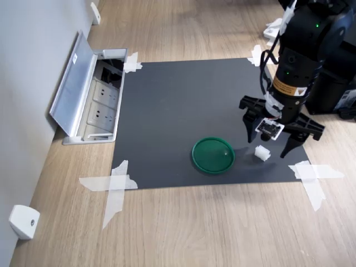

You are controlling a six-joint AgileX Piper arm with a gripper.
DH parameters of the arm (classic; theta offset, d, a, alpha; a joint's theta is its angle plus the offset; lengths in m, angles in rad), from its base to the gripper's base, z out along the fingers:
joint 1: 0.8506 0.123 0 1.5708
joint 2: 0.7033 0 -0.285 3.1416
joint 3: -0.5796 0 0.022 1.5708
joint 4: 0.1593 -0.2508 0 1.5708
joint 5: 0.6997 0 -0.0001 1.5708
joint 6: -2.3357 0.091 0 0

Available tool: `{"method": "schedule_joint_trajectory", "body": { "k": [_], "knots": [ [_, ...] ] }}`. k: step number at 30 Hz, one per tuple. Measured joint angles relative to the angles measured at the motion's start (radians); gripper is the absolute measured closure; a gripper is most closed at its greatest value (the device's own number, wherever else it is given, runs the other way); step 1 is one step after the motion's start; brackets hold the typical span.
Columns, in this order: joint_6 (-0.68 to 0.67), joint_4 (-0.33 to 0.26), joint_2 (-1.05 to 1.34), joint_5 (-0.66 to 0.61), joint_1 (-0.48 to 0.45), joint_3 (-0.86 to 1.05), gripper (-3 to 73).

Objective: Grasp a white terminal and put it on the green lid.

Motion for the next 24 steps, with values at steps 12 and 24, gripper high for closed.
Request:
{"method": "schedule_joint_trajectory", "body": {
  "k": [12,24],
  "knots": [
    [-0.023,-0.002,-0.048,0.065,0.0,0.0,-1.4],
    [-0.025,-0.03,-0.049,0.087,0.0,0.0,9.5]
  ]
}}
